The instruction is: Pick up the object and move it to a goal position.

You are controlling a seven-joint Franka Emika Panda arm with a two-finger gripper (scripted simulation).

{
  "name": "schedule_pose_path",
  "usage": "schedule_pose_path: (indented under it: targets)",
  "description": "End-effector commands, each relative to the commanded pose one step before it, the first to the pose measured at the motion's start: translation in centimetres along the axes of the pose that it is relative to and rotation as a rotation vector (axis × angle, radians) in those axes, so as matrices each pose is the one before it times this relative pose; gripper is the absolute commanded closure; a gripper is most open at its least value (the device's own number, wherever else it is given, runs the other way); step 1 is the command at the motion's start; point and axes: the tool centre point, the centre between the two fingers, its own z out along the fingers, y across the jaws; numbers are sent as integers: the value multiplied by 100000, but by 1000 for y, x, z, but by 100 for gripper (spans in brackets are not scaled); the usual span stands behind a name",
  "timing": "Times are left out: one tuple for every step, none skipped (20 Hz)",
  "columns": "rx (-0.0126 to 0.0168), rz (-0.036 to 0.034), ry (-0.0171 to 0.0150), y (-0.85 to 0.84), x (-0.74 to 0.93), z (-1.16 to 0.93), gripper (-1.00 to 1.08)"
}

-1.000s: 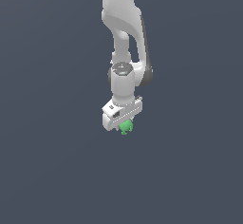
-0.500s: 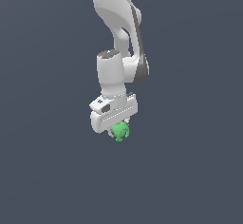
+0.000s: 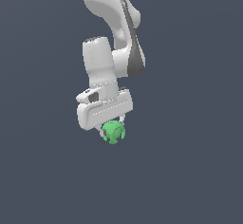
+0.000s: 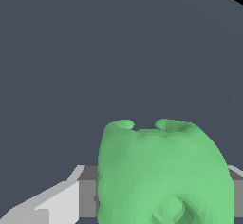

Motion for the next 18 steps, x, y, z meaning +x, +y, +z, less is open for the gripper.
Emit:
schedule_pose_path:
  targets:
    - [-1827,-1171,4191,1077,828,-901,108]
    - [-644,-413,1541,399,301,-322,108]
    - [-633,-406,1518,392,297,-318,108]
    - [-623,-399,1497,387,293,-313,108]
    - [-614,-393,1480,383,289,-309,108]
    - [-609,-390,1470,379,288,-308,108]
    - [-603,-386,1459,377,285,-304,108]
    - [-601,-384,1456,376,285,-304,108]
    - [-599,-383,1453,375,285,-304,108]
    - [-598,-383,1455,375,285,-304,108]
    - [-599,-384,1460,376,286,-305,108]
    - [-601,-386,1468,378,288,-307,108]
    - [-604,-388,1478,380,289,-308,108]
    - [-608,-391,1491,384,292,-311,108]
    - [-614,-395,1507,387,294,-313,108]
    - [-620,-400,1527,392,298,-317,108]
    - [-627,-406,1547,397,301,-320,108]
    - [-635,-413,1573,402,306,-325,108]
